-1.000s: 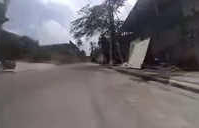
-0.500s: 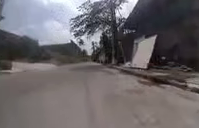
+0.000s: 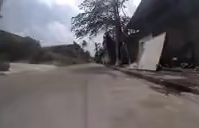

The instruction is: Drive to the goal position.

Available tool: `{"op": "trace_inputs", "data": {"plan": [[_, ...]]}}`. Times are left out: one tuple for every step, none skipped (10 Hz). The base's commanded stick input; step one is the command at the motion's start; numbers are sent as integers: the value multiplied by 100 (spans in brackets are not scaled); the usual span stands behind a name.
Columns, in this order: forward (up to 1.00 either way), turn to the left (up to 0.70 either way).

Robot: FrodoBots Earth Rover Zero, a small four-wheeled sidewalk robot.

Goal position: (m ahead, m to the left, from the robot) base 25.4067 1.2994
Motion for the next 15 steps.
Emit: {"op": "trace_inputs", "data": {"plan": [[100,0],[100,0],[100,0],[100,0],[100,0],[100,0],[100,0],[100,0],[100,0],[100,0],[100,0],[100,0],[100,0],[100,0],[100,0]]}}
